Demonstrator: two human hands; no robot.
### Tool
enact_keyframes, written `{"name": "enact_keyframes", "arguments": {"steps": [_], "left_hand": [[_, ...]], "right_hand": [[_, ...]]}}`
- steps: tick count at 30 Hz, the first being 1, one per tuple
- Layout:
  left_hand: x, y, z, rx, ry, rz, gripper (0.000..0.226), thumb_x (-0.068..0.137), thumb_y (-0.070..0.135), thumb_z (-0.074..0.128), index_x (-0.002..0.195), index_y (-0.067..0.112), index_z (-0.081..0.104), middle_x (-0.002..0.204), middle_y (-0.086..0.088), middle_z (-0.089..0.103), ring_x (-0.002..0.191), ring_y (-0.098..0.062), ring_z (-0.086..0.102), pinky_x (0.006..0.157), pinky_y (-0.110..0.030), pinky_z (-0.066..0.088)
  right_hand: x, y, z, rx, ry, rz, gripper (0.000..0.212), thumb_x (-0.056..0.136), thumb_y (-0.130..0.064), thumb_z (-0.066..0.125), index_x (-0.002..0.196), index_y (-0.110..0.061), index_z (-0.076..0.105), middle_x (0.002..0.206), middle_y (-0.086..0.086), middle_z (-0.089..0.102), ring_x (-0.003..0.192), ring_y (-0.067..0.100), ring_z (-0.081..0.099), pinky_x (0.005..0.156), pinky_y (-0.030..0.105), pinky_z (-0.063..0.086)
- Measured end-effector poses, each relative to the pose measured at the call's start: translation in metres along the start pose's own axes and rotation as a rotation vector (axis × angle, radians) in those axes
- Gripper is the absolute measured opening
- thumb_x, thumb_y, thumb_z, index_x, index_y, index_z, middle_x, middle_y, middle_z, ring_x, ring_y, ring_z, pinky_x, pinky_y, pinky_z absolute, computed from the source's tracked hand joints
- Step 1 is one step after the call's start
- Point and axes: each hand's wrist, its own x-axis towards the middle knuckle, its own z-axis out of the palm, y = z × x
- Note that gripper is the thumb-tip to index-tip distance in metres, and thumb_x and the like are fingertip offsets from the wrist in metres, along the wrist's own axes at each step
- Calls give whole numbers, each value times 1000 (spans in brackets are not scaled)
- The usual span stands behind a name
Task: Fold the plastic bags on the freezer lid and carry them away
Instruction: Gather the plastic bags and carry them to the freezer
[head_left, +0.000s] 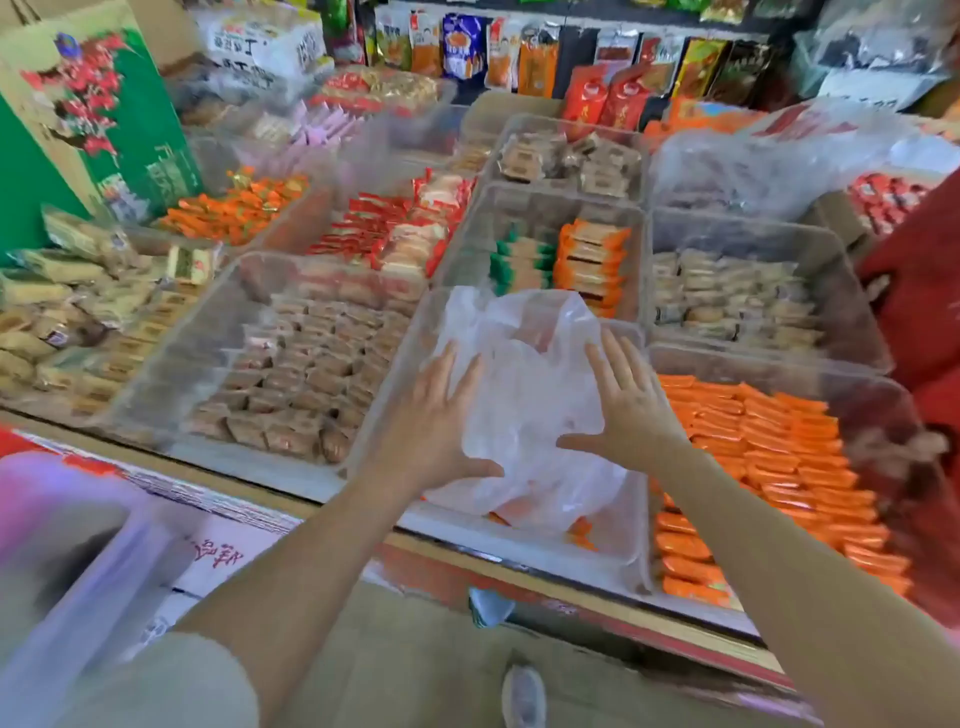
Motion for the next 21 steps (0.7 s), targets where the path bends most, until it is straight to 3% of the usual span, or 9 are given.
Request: {"name": "enact_keyframes", "arguments": {"steps": [3, 6, 8, 11, 14, 16, 18, 21], "left_hand": [[25, 0, 5, 106, -68, 11, 127, 61, 73, 64, 143, 28, -22, 150, -11, -30, 141, -32, -16, 113, -49, 13], [42, -3, 15, 154, -128, 21, 125, 63, 70, 65, 136, 31, -29, 150, -11, -31, 140, -31, -20, 114, -46, 2], [47, -7, 24, 192, -174, 33, 119, 68, 63, 65, 140, 29, -23, 154, -9, -22, 142, -30, -17, 114, -45, -2], [46, -9, 39, 136, -221, 119, 103, 74, 50, 67, 147, 27, -1, 155, -3, 12, 144, -27, -3, 114, -38, -6], [34, -3, 50, -66, -284, -46, 92, 78, 29, 67, 146, 34, 5, 147, -2, 31, 139, -25, 22, 112, -39, 14], [25, 1, 52, -186, -272, -135, 82, 81, 26, 65, 145, 27, 15, 140, -2, 43, 127, -25, 43, 102, -38, 32], [15, 3, 50, -282, -168, -174, 74, 81, 24, 66, 140, 24, 21, 128, -1, 52, 110, -26, 55, 85, -35, 46], [3, 3, 36, -394, 97, -379, 71, 80, 16, 64, 139, 21, 25, 126, -3, 48, 90, -25, 58, 59, -29, 44]], "right_hand": [[27, 13, 5, 38, -159, -46, 129, 64, -68, 67, 146, -13, -17, 156, 8, -18, 144, 26, -12, 116, 39, 1], [43, 10, 14, 50, -309, -120, 131, 64, -63, 71, 146, -11, -18, 156, 11, 13, 142, 30, 15, 114, 41, 15], [42, 7, 20, 70, -342, -146, 125, 69, -54, 72, 146, -10, -16, 142, 13, 40, 131, 31, 36, 109, 40, 22], [35, 8, 29, 107, -393, -141, 110, 79, -48, 67, 148, -12, -11, 135, 13, 48, 124, 27, 43, 104, 32, 27], [27, 10, 28, 197, -485, -130, 87, 83, -46, 63, 148, -24, 10, 139, 11, 42, 125, 28, 41, 95, 30, 36], [17, 10, 22, 135, -476, -165, 65, 88, -45, 56, 144, -24, 27, 133, 6, 50, 120, 24, 47, 91, 28, 36], [8, 9, 16, 143, -348, -107, 53, 91, -46, 51, 136, -20, 38, 124, 6, 57, 111, 25, 54, 83, 32, 41], [5, 5, 16, 127, -121, 74, 58, 91, -44, 50, 136, -14, 28, 126, 8, 51, 98, 33, 60, 62, 34, 43]]}}
